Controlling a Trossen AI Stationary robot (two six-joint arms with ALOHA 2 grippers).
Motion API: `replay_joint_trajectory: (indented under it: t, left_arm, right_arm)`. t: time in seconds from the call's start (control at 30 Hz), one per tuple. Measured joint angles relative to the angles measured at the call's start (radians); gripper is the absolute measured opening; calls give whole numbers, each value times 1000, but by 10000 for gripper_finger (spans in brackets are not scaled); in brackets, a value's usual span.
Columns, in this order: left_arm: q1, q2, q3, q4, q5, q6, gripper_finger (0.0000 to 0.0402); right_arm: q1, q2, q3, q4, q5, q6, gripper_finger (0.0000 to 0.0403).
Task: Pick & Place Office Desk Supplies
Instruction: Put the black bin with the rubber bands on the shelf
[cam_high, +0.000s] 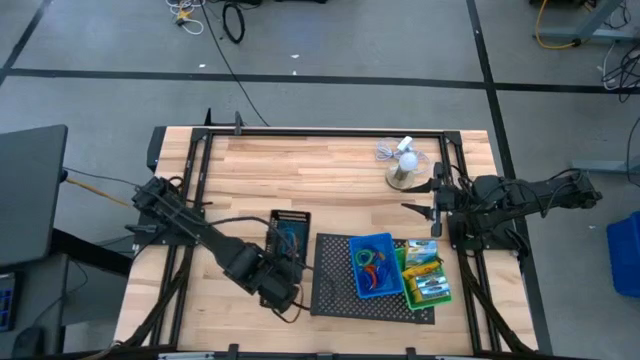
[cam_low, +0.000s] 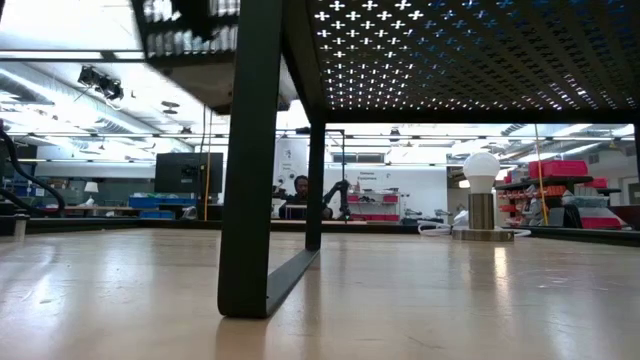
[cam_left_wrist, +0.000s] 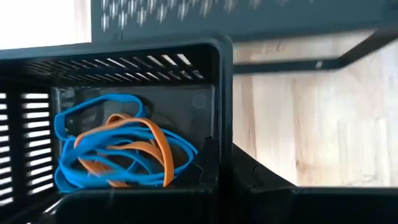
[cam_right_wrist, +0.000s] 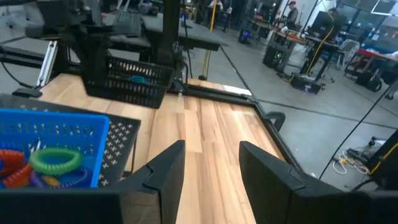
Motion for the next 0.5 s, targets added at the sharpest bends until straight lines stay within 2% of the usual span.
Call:
replay_joint_trajectory:
  t: [0.27,0.5]
  left_arm:
    - [48,132,271,-76,12,108,3]
    - [70,172,352,-48,81,125,3]
  right_arm:
    - [0,-1,66,-31,0,-7,160]
    - [0,0,87,-42,-1,-28,160]
